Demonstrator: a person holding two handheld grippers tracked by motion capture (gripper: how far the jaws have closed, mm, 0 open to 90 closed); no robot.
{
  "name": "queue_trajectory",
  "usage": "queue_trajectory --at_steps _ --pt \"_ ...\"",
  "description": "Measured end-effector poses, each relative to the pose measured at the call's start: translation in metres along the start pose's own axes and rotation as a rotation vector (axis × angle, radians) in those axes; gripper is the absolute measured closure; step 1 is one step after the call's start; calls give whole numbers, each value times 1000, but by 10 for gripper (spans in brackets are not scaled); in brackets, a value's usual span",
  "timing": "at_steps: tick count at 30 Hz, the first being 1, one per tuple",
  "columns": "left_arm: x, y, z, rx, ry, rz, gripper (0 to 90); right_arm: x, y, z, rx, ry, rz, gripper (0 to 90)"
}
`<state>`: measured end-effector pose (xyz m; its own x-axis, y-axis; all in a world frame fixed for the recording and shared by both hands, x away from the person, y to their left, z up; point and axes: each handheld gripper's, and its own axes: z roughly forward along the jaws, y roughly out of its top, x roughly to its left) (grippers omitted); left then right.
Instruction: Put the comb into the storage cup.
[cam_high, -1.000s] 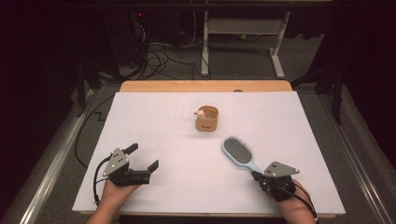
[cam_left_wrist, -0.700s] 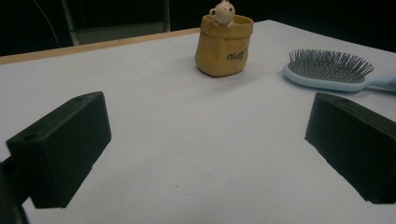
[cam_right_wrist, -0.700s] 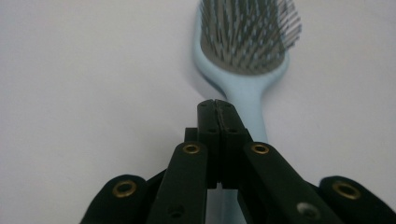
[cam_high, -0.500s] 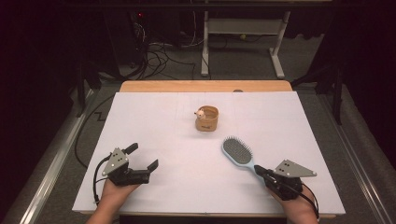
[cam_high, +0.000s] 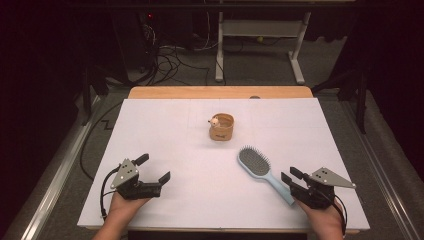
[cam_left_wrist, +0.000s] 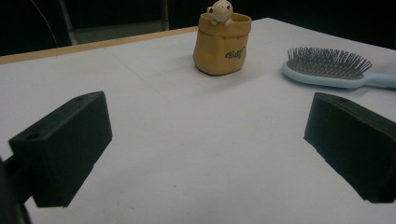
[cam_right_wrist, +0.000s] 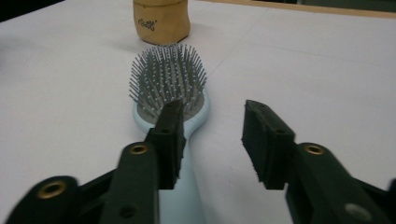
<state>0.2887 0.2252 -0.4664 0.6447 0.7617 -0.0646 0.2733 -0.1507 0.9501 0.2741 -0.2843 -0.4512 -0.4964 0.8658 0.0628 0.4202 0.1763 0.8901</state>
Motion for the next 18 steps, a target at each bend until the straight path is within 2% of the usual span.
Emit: queue_trajectory --at_steps 2,8,11,18 --pt "0 0 0 1 -2 3 14 -1 0 1 -2 0 3 430" --pt "-1 -1 1 9 -14 -1 14 -1 0 4 -4 -1 -14 270" --pt "-2 0 0 -2 -19 -6 16 0 0 4 -4 -27 -5 140" --pt "-1 0 0 -4 -19 -16 22 0 1 4 -24 -31 -1 56"
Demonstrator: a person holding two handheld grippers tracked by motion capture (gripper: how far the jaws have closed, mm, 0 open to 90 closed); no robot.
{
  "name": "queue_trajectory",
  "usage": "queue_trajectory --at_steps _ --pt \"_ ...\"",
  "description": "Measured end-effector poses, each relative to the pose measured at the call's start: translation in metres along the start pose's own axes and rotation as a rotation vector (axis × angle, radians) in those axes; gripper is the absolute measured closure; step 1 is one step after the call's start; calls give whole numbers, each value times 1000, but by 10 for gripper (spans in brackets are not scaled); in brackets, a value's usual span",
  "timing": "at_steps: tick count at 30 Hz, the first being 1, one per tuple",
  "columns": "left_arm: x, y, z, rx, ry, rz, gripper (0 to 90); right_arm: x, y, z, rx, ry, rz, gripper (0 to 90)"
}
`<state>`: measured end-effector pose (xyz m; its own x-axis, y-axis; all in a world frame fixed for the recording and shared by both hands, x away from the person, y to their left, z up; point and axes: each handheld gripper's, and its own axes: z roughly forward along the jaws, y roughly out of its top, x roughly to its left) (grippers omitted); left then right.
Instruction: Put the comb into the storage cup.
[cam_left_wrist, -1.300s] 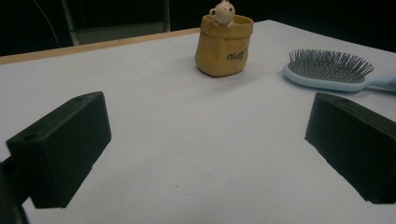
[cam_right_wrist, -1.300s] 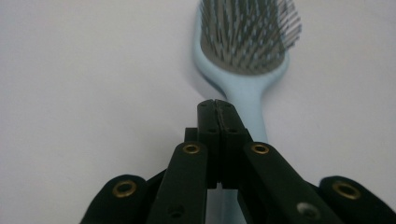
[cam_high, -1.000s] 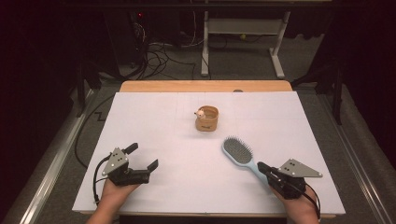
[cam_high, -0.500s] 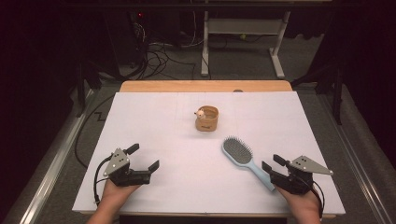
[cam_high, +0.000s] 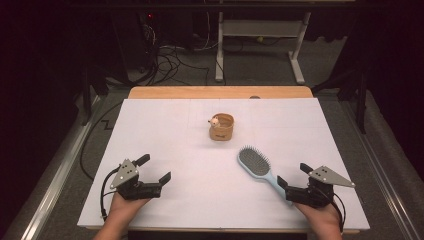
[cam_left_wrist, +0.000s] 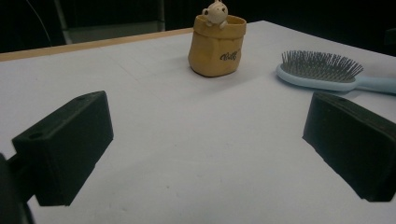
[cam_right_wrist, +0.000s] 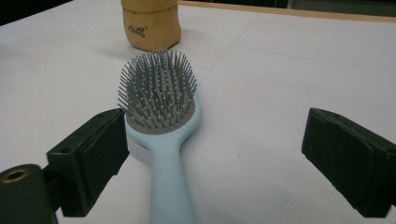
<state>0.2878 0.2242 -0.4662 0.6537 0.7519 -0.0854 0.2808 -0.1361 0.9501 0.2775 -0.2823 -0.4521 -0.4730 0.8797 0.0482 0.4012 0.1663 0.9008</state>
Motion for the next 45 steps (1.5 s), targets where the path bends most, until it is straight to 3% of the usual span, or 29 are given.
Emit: queue_trajectory --at_steps 4,12,17,20,22,26,31,45 --pt "-1 0 1 8 -7 9 24 0 1 0 -12 -4 5 4" --pt "1 1 3 0 -14 2 30 5 4 -4 -58 -12 -7 0" --pt "5 1 4 2 10 -9 22 8 5 -2 -53 -32 -9 0" --pt "6 2 3 -8 10 -26 10 10 6 0 -30 -40 -24 0" --pt "6 2 2 13 0 -27 7 12 7 2 -2 -42 -26 0" --pt "3 2 4 37 -2 -2 2 14 11 8 72 -39 -40 0" --pt "-2 3 4 27 -9 30 0 17 10 15 164 -34 -67 0" --pt "-5 4 6 34 -45 32 0 12 7 19 322 -19 -87 1"
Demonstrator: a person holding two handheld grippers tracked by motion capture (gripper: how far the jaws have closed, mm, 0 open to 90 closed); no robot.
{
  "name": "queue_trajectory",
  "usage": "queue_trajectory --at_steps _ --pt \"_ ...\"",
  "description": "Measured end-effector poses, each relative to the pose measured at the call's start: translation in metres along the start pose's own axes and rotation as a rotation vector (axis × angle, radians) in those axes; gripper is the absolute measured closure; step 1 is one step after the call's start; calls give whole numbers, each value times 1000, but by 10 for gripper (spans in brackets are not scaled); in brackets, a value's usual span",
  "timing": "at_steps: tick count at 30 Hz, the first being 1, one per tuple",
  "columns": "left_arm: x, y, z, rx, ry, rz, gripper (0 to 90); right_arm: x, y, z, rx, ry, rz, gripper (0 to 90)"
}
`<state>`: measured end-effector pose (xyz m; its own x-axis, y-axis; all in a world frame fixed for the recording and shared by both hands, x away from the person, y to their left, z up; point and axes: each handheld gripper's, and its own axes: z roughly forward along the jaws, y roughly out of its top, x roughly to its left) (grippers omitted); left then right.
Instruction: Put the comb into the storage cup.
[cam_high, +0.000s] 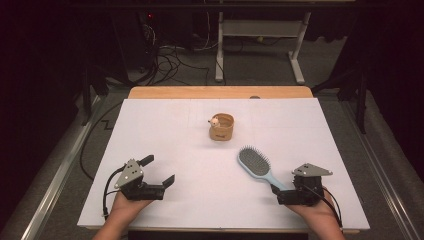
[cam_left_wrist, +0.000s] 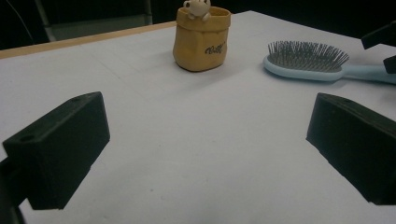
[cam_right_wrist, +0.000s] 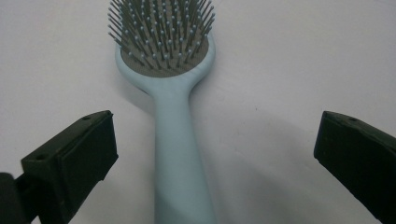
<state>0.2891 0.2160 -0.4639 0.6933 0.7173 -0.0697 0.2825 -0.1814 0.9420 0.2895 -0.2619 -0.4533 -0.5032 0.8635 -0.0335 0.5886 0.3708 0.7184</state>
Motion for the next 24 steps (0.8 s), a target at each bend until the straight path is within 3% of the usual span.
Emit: queue_trajectory --at_steps 15,24 --pt "1 -2 0 -17 8 -4 0 1 7 5 178 59 -63 0" --pt "1 -2 -1 -27 10 1 0 2 17 14 213 98 -77 0"
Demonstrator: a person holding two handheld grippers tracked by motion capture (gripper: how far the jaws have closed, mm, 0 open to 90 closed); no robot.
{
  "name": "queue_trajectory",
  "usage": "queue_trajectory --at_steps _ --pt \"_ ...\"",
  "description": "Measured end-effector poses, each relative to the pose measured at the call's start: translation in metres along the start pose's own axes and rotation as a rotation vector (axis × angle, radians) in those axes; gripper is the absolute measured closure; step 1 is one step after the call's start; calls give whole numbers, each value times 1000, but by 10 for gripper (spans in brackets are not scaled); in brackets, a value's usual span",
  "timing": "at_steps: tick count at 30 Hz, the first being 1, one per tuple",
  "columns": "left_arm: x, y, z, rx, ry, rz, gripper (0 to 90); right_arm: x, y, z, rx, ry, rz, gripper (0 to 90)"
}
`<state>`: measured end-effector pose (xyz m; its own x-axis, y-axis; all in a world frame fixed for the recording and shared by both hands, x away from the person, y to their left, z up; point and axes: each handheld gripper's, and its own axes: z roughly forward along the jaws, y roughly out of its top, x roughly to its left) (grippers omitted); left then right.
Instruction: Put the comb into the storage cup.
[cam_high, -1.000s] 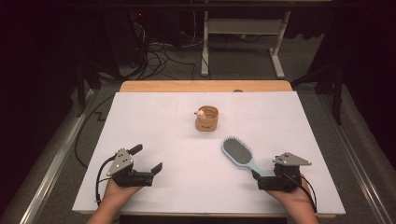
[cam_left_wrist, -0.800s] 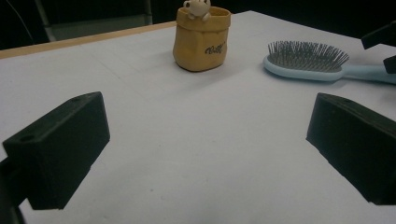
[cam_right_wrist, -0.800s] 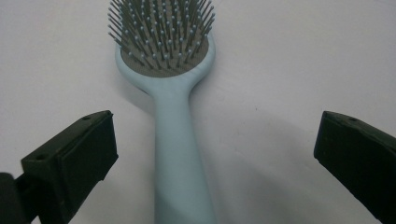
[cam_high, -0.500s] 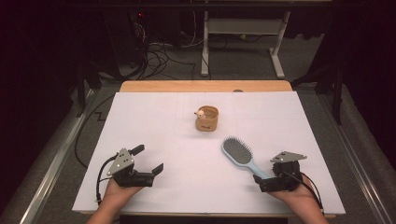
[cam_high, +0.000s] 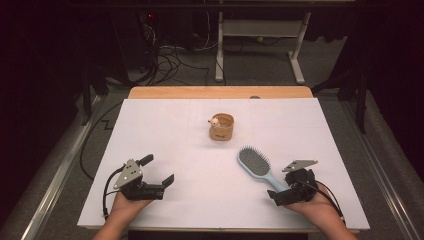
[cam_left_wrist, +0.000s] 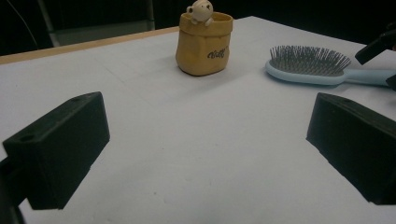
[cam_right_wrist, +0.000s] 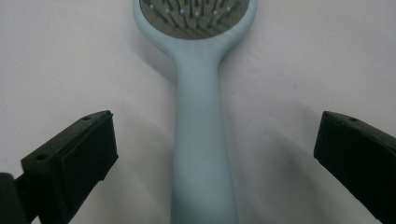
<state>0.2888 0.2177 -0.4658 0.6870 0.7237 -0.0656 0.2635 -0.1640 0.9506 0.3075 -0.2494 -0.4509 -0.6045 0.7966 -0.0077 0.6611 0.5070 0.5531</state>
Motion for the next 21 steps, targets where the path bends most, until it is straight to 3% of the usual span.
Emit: queue_trajectory --at_steps 21 --pt "1 -1 0 -4 3 2 0 3 45 20 38 14 -44 1"
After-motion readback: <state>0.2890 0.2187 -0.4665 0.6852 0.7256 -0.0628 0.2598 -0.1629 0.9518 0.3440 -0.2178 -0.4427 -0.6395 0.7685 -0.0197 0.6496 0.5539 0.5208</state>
